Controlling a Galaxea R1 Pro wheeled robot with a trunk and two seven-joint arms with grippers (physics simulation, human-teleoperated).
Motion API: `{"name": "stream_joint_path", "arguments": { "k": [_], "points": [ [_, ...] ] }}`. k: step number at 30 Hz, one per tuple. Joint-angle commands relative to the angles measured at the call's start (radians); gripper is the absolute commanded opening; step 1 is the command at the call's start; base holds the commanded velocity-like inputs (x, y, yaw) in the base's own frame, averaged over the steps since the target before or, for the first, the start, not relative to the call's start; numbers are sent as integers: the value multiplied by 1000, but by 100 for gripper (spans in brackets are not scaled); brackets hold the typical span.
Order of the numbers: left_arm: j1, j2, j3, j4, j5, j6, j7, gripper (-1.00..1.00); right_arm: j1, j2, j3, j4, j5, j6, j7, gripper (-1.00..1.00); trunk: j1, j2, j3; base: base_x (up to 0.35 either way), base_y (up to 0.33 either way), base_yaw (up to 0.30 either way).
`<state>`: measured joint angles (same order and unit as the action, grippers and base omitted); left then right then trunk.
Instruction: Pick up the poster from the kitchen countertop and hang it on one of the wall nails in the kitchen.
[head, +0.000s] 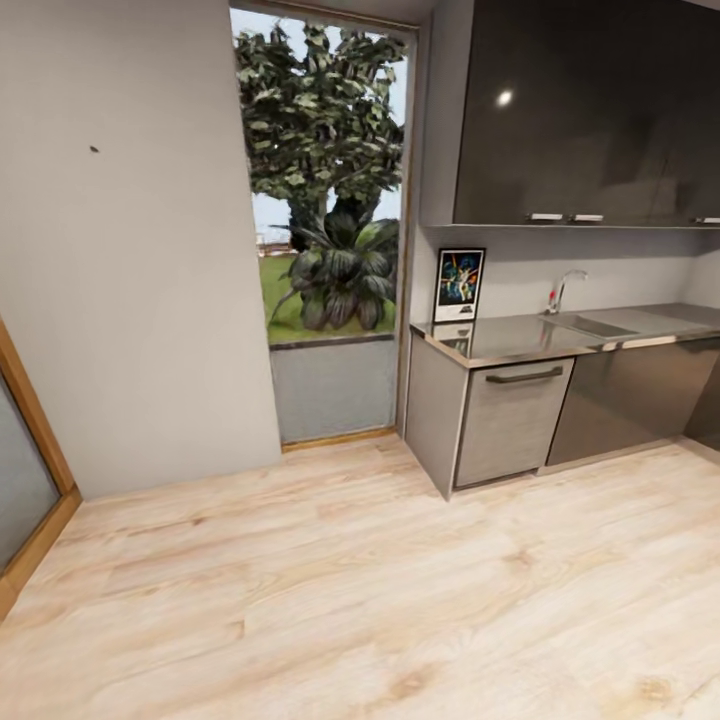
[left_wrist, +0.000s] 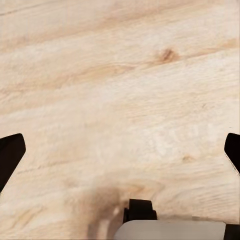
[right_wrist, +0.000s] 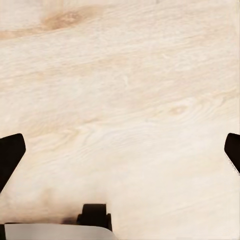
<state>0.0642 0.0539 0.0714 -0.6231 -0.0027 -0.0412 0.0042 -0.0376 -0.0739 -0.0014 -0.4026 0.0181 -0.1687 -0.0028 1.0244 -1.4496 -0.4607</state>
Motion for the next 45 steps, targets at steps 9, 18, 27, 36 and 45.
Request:
{"name": "stream_joint_path", "arguments": {
  "k": [9,18,27,36,45],
  "points": [
    [0,0,1,-1,0,-2,0,100,-1,-1,0,0,2,-3,0,100,1,0,-1,338,0,0],
    [0,0,1,-1,0,-3,-1,100,-1,-1,0,1,2,-3,0,100,1,0,-1,338,0,0],
    [0,0,1,0,0,-3,-1,100,0,0,0,1,2,-3,0,100,1,0,-1,338,0,0],
    [0,1,1,-1,0,-3,-1,100,-1,0,0,1,2,-3,0,100,1,0,-1,338,0,0],
    [0,1,1,0,0,-3,-1,100,-1,0,0,1,2,-3,0,100,1,0,-1,340,45,0]
  ]
}}
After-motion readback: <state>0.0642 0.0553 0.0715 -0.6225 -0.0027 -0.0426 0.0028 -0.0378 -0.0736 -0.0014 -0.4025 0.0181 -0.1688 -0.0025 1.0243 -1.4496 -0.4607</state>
